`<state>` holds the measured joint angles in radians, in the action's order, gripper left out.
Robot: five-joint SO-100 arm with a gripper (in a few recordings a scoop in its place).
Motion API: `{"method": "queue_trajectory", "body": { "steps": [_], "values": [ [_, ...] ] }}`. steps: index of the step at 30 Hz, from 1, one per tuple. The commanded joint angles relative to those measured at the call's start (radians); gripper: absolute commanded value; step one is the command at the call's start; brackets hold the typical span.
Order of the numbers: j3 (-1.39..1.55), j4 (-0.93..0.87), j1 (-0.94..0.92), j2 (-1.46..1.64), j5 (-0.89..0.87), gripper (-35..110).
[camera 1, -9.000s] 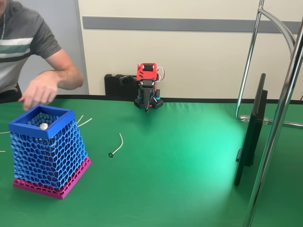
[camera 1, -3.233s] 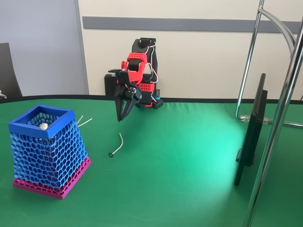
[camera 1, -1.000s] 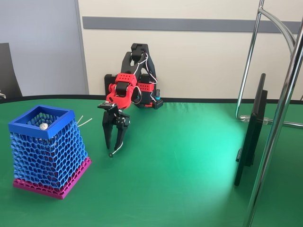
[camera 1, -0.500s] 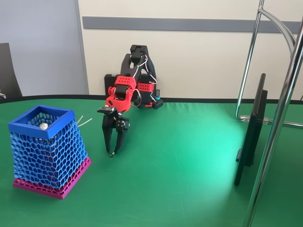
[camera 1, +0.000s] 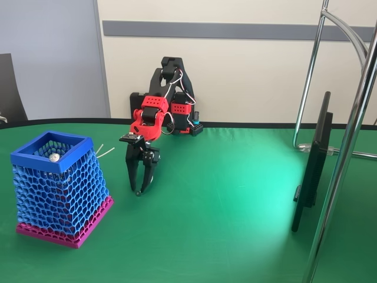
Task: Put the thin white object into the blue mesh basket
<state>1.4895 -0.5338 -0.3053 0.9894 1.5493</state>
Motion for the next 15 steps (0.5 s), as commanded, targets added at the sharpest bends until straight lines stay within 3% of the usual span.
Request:
{"method": "queue_trajectory", "body": {
  "steps": [1,15],
  "values": [
    [-0.041,0.009,0.0,0.006,0.009,16],
    [-0.021,0.046,0.003,-0.005,0.054,14]
  ]
}}
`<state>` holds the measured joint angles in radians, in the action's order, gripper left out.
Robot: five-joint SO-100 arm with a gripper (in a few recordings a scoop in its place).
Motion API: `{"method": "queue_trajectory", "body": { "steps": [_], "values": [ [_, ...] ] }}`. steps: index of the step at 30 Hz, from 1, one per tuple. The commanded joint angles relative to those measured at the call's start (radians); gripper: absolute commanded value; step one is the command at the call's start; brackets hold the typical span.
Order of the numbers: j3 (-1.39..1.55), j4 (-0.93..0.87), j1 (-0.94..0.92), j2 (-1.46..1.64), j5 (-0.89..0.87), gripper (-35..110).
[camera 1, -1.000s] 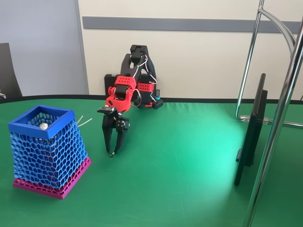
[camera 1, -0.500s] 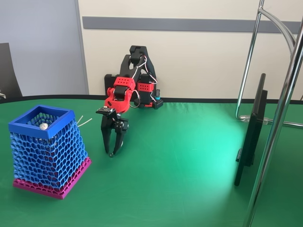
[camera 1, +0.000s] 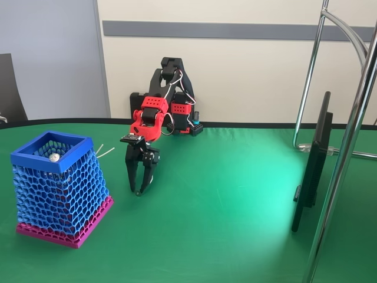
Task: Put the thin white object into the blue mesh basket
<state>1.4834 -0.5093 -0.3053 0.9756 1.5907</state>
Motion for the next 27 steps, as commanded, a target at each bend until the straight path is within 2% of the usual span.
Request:
{"method": "queue_trajectory", "body": {
  "steps": [1,5,27],
  "values": [
    [-0.009,0.035,0.003,0.009,0.015,14],
    [0.011,0.067,0.003,0.015,0.014,14],
    [-0.051,-0.058,0.021,0.009,-0.048,13]
  ]
}}
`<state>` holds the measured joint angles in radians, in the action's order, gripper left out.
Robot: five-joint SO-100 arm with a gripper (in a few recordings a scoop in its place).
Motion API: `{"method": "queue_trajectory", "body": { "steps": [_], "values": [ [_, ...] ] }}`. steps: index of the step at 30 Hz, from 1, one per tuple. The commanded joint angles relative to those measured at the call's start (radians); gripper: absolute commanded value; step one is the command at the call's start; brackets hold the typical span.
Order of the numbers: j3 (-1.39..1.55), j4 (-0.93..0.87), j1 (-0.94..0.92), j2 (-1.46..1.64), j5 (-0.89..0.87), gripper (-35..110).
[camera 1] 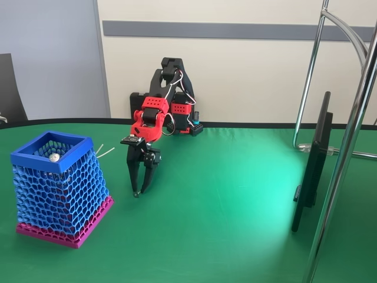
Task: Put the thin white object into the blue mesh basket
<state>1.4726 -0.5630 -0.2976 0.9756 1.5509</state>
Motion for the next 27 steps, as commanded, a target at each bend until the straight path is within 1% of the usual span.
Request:
{"method": "queue_trajectory", "body": {
  "steps": [1,15,27],
  "values": [
    [-0.04,-0.005,0.015,0.009,-0.008,13],
    [-0.028,0.021,0.017,0.003,-0.002,3],
    [-0.034,-0.003,0.032,0.028,-0.037,1]
  ]
}}
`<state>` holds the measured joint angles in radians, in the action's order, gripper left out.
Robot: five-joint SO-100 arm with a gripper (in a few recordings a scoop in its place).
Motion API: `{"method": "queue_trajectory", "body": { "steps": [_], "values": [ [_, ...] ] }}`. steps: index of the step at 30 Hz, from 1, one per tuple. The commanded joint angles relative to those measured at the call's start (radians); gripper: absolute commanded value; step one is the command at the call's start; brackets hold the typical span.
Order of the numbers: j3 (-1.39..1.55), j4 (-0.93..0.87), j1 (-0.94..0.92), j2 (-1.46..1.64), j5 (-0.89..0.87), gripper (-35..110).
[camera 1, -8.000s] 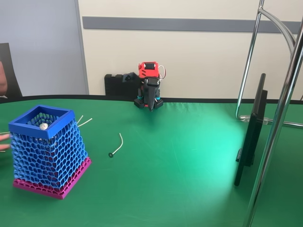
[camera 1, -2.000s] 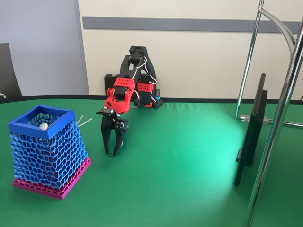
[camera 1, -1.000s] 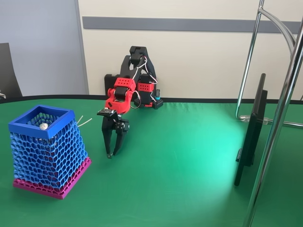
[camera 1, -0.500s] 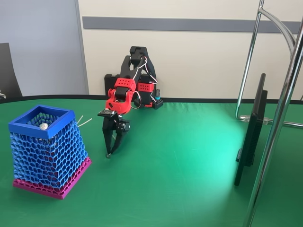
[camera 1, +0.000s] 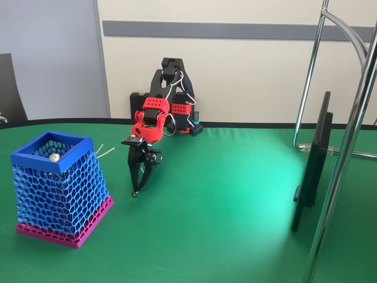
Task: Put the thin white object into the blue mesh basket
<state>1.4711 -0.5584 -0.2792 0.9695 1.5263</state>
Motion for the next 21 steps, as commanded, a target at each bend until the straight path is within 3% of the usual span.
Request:
{"method": "queue_trajectory", "body": {
  "steps": [1,15,21],
  "values": [
    [-0.034,-0.014,0.018,0.04,-0.021,1],
    [-0.199,-0.218,0.049,0.106,-0.121,1],
    [-0.173,-0.215,0.052,0.114,-0.112,2]
  ]
}}
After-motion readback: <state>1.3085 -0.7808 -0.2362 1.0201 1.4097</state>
